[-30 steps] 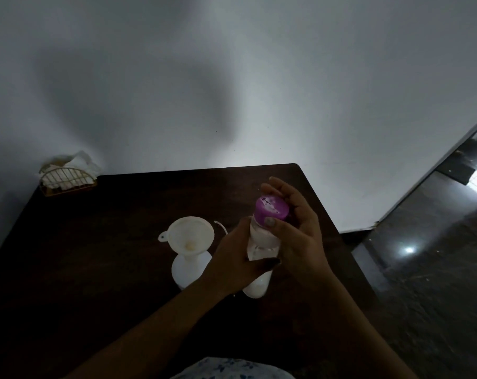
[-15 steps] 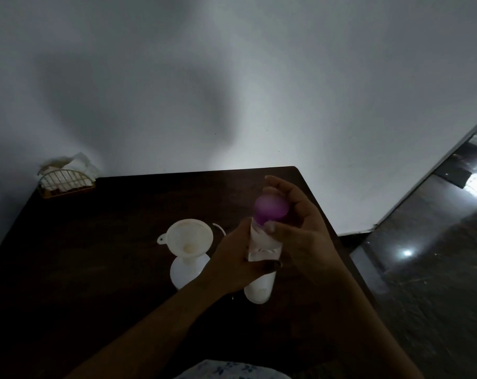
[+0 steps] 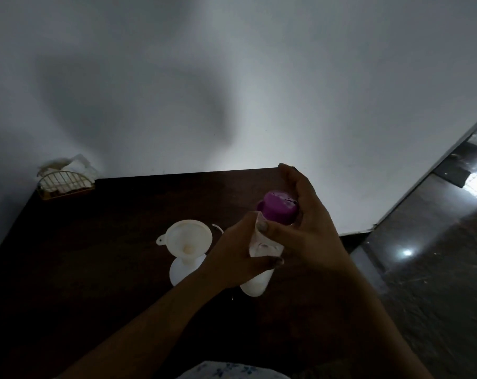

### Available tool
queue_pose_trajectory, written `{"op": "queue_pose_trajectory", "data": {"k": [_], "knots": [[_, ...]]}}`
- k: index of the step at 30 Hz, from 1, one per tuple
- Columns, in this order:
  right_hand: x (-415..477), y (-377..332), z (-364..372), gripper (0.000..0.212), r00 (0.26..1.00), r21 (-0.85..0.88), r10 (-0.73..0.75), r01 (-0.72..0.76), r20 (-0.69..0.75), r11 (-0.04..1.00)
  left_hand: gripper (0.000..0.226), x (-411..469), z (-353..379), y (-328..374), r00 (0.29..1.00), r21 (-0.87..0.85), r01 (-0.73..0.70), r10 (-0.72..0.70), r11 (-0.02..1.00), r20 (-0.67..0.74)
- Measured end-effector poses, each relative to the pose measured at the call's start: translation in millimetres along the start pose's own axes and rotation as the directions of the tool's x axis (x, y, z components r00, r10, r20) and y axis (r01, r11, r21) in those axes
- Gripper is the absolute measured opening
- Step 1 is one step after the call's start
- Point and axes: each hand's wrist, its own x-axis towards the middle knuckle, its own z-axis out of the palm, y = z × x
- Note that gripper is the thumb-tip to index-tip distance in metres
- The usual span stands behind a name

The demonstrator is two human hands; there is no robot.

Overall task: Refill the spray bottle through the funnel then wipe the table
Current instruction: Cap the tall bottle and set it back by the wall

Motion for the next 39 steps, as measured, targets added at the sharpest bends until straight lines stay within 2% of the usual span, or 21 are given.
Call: {"op": "queue_pose_trajectory", "data": {"k": [2,4,6,10,13,16,20,24,27,29,32,35,37,39], "knots": [[0,-9,-11,0.076,0.992,-0.056,-0.053,0.060,0.116,0.997,0.059,1,-2,1,1.000,0.016,0.010,-0.010,1.000,0.001],[3,-16,-19,0.060,0.970,-0.261,-0.126,0.179,0.209,0.948,0.056,1,-2,3,1.000,0.031,-0.001,0.001,1.000,-0.004],[6,-23,-23,0.056,0.957,-0.479,-0.158,0.261,0.244,0.838,0.058,0,-1,5,1.000,0.045,-0.010,0.011,0.999,-0.021],[5,-40,-23,0.056,0.971,-0.739,-0.066,0.217,0.229,0.638,0.063,0,3,8,0.999,0.088,-0.020,0.022,0.996,-0.023],[5,-41,-24,0.053,0.958,-0.747,-0.044,0.251,0.285,0.616,0.062,0,4,10,0.999,0.082,-0.033,0.033,0.996,-0.002],[11,-32,-26,0.058,0.933,-0.749,-0.128,0.348,0.337,0.563,0.060,2,0,12,0.999,0.041,-0.048,0.048,0.998,0.003],[14,-26,-23,0.050,0.913,-0.787,-0.255,0.404,0.317,0.466,0.055,3,-3,12,0.996,0.058,-0.084,0.086,0.995,-0.021],[12,-23,-10,0.038,0.924,-0.822,-0.344,0.325,0.170,0.467,0.061,2,2,8,0.992,0.068,-0.097,0.102,0.993,-0.070],[9,-21,1,0.036,0.949,-0.844,-0.313,0.145,-0.028,0.516,0.066,1,5,8,0.990,0.104,-0.095,0.104,0.990,-0.090],[6,-20,5,0.035,0.956,-0.852,-0.278,0.064,-0.097,0.519,0.069,0,7,8,0.989,0.152,-0.102,0.117,0.983,-0.094],[6,-23,0,0.032,0.953,-0.850,-0.301,0.131,-0.034,0.510,0.072,5,3,11,0.988,0.147,-0.106,0.120,0.984,-0.092],[10,-35,-7,0.028,0.919,-0.852,-0.388,0.254,0.065,0.458,0.058,17,-9,16,0.983,0.178,-0.118,0.140,0.977,-0.116],[16,-43,-6,0.027,0.903,-0.872,-0.427,0.245,0.045,0.425,0.047,30,-20,16,0.976,0.236,-0.147,0.180,0.961,-0.125],[24,-50,-1,0.025,0.890,-0.882,-0.454,0.180,-0.043,0.435,0.041,37,-32,24,0.975,0.218,-0.147,0.178,0.965,-0.131]]}}
